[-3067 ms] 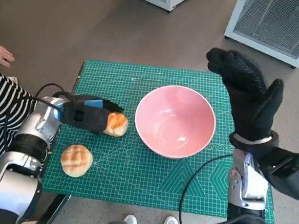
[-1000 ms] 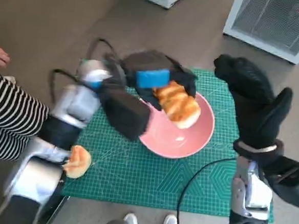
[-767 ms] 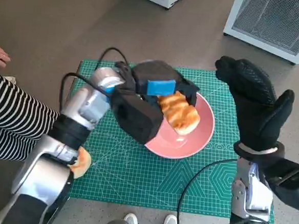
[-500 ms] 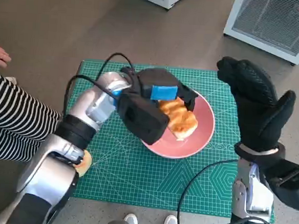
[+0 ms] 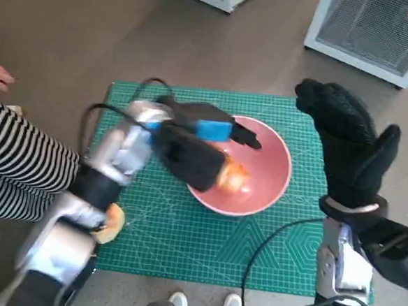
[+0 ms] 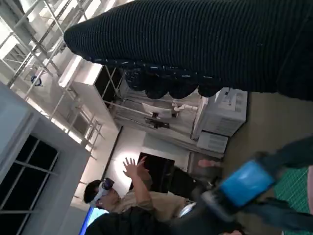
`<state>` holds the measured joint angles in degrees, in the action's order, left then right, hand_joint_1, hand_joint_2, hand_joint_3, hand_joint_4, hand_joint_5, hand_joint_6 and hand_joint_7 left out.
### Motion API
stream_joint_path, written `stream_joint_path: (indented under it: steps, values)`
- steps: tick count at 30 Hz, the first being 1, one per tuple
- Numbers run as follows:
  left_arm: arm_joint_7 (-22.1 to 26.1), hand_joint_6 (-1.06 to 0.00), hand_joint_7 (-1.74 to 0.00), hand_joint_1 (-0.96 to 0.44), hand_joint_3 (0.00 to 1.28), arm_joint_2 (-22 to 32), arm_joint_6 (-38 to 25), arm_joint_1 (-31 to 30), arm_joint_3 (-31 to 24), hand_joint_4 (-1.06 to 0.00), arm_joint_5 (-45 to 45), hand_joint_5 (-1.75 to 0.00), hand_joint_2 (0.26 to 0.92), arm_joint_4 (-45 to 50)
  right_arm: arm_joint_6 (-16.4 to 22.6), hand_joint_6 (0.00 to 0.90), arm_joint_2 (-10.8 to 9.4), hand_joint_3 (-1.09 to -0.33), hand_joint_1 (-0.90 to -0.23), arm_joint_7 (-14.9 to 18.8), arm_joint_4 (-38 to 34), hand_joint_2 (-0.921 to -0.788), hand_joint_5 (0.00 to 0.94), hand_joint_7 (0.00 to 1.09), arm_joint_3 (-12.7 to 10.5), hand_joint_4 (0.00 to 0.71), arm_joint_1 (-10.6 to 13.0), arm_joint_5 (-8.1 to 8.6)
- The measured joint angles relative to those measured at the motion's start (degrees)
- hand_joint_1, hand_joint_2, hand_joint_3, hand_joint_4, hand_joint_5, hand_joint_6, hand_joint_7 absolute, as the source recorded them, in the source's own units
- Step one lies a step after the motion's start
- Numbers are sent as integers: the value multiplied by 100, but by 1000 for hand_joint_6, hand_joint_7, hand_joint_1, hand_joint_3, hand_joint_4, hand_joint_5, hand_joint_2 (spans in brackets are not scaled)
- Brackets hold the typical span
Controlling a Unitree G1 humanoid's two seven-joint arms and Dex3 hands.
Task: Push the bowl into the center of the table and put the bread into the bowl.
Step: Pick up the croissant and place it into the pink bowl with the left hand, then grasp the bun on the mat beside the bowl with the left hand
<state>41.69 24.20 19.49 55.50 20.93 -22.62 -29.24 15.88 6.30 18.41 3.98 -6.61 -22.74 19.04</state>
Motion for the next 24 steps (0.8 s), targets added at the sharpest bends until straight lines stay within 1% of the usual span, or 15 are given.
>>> stream_joint_path:
  steps: [4, 6, 8, 12, 15, 18, 24]
  values:
    - [247, -292, -29, -265, 0, 566, 68, -387, -522, -126, 516, -3, 769, 829, 0, 64, 1, -634, -684, 1, -5, -921, 0, 542, -6, 155, 0, 16]
    - [352, -294, -28, -288, 2, 899, 121, -574, -834, -127, 803, -3, 773, 1193, 0, 64, 0, -634, -684, 1, -9, -921, 0, 541, -9, 154, -2, 30]
    - [443, -292, -25, -359, 11, 1233, 215, -739, -1135, -120, 1059, -1, 791, 1499, 1, 65, -2, -634, -684, 3, -17, -921, 0, 540, -7, 155, -5, 37]
    - [595, -286, -22, -450, 22, 1934, 445, -1092, -1737, -109, 1512, 0, 814, 1990, 5, 67, -8, -633, -685, 22, -44, -921, 2, 538, 1, 159, -14, 95]
    - [745, -292, -27, -465, 17, 2367, 533, -1375, -2089, -113, 1851, -3, 809, 2218, 10, 67, -9, -634, -683, 39, -71, -921, 4, 536, 1, 163, -14, 108]
    - [1036, -304, -35, -448, 12, 2725, 598, -1700, -2428, -123, 2360, -8, 802, 2316, 22, 67, -20, -634, -681, 75, -116, -921, 4, 535, 8, 163, -22, 120]
    - [1539, -323, -49, -428, 9, 3227, 724, -2355, -2880, -146, 3012, -15, 800, 2379, 41, 69, -28, -634, -680, 157, -225, -921, 2, 532, 9, 160, -56, 131]
